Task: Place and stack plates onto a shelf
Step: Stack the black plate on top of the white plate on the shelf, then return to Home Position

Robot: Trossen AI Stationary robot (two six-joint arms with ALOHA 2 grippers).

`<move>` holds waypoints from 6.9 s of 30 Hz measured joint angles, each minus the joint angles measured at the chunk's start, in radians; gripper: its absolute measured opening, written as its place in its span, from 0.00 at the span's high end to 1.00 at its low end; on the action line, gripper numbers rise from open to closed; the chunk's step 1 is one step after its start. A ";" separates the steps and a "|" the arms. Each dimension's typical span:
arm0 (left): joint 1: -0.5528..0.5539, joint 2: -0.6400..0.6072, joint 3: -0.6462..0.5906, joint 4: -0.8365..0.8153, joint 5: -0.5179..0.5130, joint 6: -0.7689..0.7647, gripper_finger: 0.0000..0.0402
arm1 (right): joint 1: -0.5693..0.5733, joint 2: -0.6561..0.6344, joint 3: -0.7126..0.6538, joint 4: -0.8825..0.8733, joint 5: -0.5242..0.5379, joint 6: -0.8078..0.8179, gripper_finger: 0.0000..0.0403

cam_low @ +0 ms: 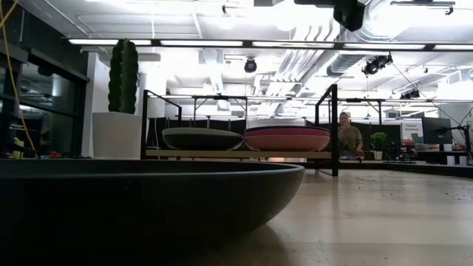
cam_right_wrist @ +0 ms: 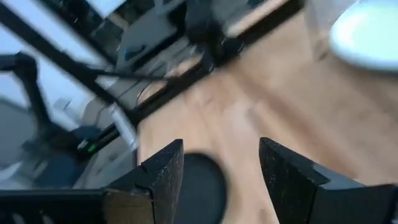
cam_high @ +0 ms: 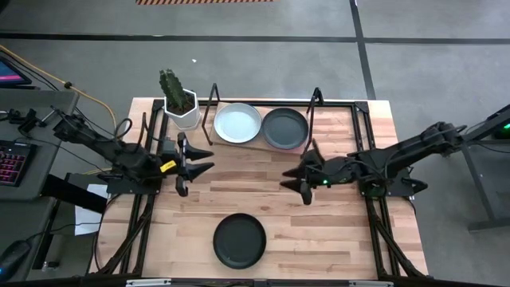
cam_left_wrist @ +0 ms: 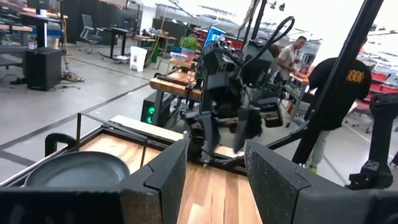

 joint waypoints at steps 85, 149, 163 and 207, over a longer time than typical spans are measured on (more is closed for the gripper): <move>-0.001 -0.160 0.000 -0.360 0.145 -0.149 0.62 | 0.077 0.824 0.325 -0.104 -0.296 0.696 0.52; -0.001 -0.239 0.000 -0.126 0.095 -0.078 0.62 | -0.416 0.637 0.326 0.015 0.311 0.930 1.00; -0.001 -0.239 0.000 -0.127 0.077 -0.052 0.62 | -0.467 0.642 0.326 -0.022 0.262 0.922 1.00; -0.001 -0.239 0.000 -0.128 0.067 -0.061 0.62 | -0.400 0.354 0.326 -0.071 -0.140 0.124 0.64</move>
